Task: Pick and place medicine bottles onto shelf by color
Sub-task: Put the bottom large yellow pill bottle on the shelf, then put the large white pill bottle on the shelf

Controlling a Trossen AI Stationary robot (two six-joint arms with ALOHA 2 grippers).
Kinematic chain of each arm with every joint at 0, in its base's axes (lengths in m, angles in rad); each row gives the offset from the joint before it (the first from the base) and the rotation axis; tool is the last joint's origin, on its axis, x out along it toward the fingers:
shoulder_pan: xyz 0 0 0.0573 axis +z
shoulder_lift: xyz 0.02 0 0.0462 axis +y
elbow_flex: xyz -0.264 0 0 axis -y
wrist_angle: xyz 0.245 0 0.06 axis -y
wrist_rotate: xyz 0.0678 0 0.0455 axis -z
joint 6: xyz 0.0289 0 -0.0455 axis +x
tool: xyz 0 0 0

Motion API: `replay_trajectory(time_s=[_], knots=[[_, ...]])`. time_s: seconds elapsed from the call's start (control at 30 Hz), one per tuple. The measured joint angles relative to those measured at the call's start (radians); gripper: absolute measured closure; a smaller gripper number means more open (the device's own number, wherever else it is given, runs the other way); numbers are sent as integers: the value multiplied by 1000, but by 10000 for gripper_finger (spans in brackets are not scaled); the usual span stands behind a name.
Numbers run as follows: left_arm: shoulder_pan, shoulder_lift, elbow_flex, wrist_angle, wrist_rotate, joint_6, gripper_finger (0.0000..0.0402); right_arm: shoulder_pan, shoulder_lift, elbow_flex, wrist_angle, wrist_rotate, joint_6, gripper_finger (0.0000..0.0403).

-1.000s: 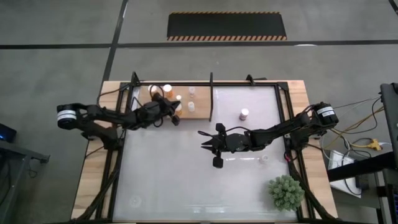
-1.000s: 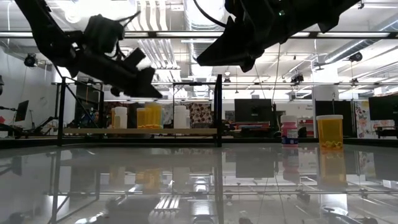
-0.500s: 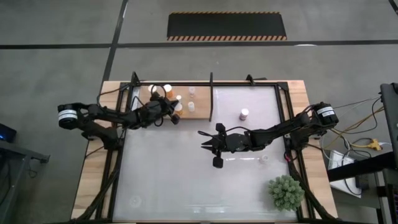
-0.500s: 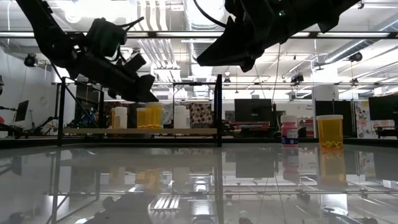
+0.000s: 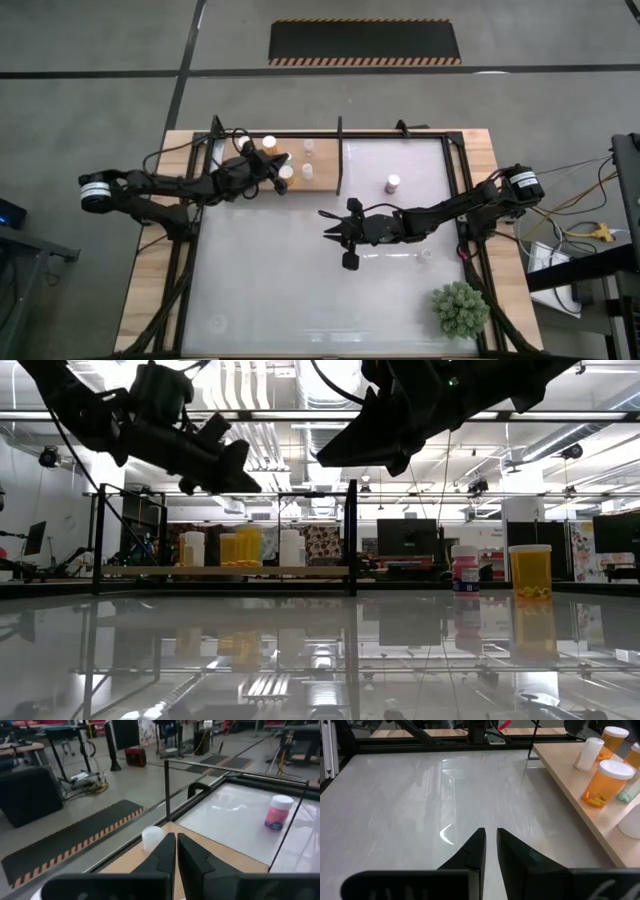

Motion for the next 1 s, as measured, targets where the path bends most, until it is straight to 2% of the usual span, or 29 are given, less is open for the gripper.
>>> replay_trajectory(time_s=[0.47,0.83,1.0], knots=[[0,162,-12,9,1,-39,402,0,0,0,-1,0,0,367],[0,48,-3,-2,27,-31,402,0,0,-1,-2,0,1,367],[-23,37,-5,-1,51,-33,402,0,0,-2,-2,0,0,367]])
